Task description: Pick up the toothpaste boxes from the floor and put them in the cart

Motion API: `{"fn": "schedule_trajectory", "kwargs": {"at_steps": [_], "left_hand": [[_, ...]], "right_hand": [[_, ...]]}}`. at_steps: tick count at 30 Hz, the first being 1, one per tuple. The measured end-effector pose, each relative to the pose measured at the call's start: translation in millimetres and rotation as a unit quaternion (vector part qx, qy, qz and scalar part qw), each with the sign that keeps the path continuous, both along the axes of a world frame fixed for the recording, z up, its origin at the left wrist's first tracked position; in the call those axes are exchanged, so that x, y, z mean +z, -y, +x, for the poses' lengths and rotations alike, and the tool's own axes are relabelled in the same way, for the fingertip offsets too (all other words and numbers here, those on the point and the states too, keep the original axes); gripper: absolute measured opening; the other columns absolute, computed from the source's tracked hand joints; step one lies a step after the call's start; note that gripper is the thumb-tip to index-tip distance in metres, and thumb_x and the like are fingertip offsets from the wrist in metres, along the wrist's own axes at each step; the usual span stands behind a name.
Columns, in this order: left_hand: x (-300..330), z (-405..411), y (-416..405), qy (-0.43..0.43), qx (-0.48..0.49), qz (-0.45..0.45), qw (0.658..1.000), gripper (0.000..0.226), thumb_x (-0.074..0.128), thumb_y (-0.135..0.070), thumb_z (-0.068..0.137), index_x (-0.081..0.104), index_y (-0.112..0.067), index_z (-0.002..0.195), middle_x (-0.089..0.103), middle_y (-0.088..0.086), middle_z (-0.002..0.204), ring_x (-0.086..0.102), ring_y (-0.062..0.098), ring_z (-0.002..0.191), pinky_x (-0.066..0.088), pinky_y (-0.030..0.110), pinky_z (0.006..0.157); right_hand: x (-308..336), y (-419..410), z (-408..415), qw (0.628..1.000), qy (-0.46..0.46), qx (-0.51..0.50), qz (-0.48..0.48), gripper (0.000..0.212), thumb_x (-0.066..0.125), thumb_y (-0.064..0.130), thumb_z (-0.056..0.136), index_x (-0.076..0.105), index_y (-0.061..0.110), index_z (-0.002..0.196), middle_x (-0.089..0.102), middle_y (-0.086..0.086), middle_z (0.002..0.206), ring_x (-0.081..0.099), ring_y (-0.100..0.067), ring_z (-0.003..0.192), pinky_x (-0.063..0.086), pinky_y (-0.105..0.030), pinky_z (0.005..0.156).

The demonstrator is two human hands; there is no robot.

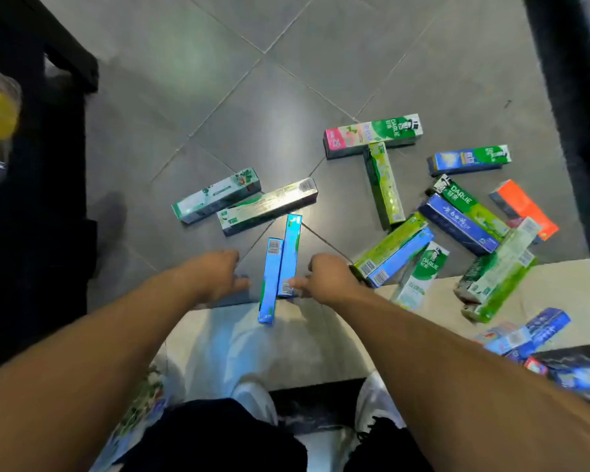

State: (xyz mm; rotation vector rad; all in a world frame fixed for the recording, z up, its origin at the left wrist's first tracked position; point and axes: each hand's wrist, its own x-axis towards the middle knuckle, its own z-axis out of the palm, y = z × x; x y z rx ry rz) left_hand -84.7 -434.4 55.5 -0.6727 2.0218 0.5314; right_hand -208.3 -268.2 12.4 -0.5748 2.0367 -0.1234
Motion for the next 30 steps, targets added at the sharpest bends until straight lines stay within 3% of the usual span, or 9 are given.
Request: {"fn": "schedule_trajectory", "kwargs": {"at_steps": [6,10,14,21,23,26,30], "left_hand": [[-66.7,-14.1,28.1,-0.002,-0.056,-0.002,0.998,0.066,0.051,-0.055,0.095,0.041,-0.013,0.143,0.052,0.015,0.142,0.051,0.031,0.126,0.042,0.04,0.106],[-82.7,-19.4,41.9,-0.021,-0.055,-0.01,0.998,0.069,0.05,-0.06,0.093,0.043,-0.013,0.143,0.053,0.013,0.141,0.052,0.029,0.125,0.043,0.041,0.106],[-90.9,-14.7,40.3,-0.019,-0.054,0.006,0.998,0.069,0.051,-0.061,0.092,0.044,-0.015,0.142,0.055,0.012,0.139,0.054,0.029,0.123,0.044,0.041,0.104],[-100.4,-19.2,30.7,-0.011,-0.068,0.011,0.998,0.064,0.051,-0.061,0.093,0.047,-0.014,0.137,0.057,0.012,0.135,0.056,0.026,0.118,0.045,0.037,0.097],[-101.3,-24.0,25.5,-0.009,-0.069,0.02,0.997,0.066,0.049,-0.061,0.093,0.046,-0.014,0.139,0.055,0.012,0.138,0.055,0.026,0.121,0.045,0.037,0.099],[-102.5,-26.0,18.5,-0.011,-0.061,0.035,0.997,0.067,0.05,-0.06,0.093,0.045,-0.013,0.141,0.053,0.012,0.141,0.053,0.027,0.124,0.044,0.038,0.103],[-106.2,-22.8,15.9,0.002,-0.065,0.041,0.997,0.071,0.048,-0.062,0.092,0.046,-0.011,0.141,0.055,0.013,0.139,0.054,0.027,0.122,0.045,0.039,0.103]], "right_hand": [[-91.9,18.6,-0.1,0.993,0.009,-0.116,-0.017,0.04,0.068,0.051,0.086,0.057,0.013,0.083,0.06,-0.001,0.074,0.053,-0.012,0.056,0.03,-0.026,0.045],[-120.4,25.0,4.7,0.99,0.022,-0.134,-0.041,0.041,0.067,0.053,0.086,0.053,0.015,0.088,0.052,0.004,0.072,0.046,-0.007,0.056,0.029,-0.023,0.047],[-131.2,21.7,7.2,0.993,0.023,-0.114,-0.032,0.041,0.07,0.051,0.084,0.053,0.015,0.091,0.057,0.0,0.087,0.054,-0.018,0.073,0.039,-0.028,0.064],[-124.4,6.0,-12.3,0.994,0.013,-0.111,0.016,0.041,0.07,0.051,0.085,0.052,0.014,0.079,0.052,0.001,0.069,0.05,-0.013,0.061,0.03,-0.028,0.047],[-125.9,6.8,-9.4,0.992,0.004,-0.129,-0.002,0.044,0.069,0.055,0.084,0.053,0.014,0.089,0.054,0.001,0.076,0.05,-0.01,0.064,0.031,-0.026,0.049],[-134.2,14.1,3.1,0.988,-0.008,-0.149,-0.035,0.065,0.07,0.065,0.075,0.051,0.014,0.11,0.06,-0.003,0.101,0.06,-0.018,0.087,0.044,-0.03,0.063],[-134.4,19.5,0.4,0.982,0.023,-0.183,-0.041,0.068,0.079,0.056,0.072,0.049,0.012,0.114,0.06,-0.003,0.106,0.061,-0.02,0.089,0.048,-0.031,0.066]]}}
